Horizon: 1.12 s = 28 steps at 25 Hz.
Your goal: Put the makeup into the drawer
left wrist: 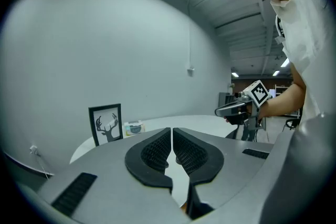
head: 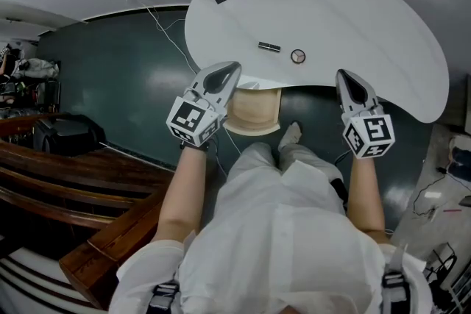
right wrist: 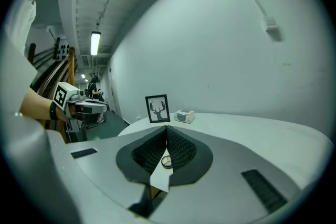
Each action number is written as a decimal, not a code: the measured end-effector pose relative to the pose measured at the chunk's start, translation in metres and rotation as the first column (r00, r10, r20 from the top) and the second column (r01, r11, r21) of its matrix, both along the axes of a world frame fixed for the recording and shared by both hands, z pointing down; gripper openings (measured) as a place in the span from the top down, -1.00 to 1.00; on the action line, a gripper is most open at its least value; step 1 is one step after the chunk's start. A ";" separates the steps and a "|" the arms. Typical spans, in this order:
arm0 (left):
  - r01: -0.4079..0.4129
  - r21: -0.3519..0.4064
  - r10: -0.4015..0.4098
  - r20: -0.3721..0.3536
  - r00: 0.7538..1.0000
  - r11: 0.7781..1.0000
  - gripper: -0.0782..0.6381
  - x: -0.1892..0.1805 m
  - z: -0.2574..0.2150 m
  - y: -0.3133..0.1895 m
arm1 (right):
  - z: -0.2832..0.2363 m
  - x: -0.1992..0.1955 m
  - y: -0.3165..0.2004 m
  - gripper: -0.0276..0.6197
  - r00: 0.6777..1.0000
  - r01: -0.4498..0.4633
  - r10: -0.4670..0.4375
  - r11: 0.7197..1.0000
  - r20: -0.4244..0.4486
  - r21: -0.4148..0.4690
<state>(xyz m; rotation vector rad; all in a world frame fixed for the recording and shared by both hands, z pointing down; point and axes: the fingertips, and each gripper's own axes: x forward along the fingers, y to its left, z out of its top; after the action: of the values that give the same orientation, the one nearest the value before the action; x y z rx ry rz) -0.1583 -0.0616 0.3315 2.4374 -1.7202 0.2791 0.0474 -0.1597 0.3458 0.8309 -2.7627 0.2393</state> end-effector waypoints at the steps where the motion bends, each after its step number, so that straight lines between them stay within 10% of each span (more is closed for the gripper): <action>1: -0.019 -0.010 0.019 0.013 1.000 1.000 0.73 0.000 0.003 -0.005 | 0.003 -0.003 -0.001 0.89 1.000 -0.002 0.002 1.000 -0.003 -0.006; 15: -0.367 -0.196 0.394 0.121 0.911 0.909 0.56 0.003 0.070 -0.055 | 0.035 -0.025 0.024 0.89 0.985 -0.173 0.170 0.981 -0.034 -0.088; 28: -0.532 -0.398 0.653 0.292 0.699 0.748 0.43 0.011 0.140 -0.097 | 0.057 -0.019 0.049 0.89 0.967 -0.256 0.251 0.959 -0.052 -0.124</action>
<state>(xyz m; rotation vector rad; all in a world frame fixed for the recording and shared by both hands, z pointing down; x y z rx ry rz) -0.1476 -0.1584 0.4714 2.7581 -0.8000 1.1143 0.0280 -0.1107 0.4024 1.1418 -2.5707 0.4422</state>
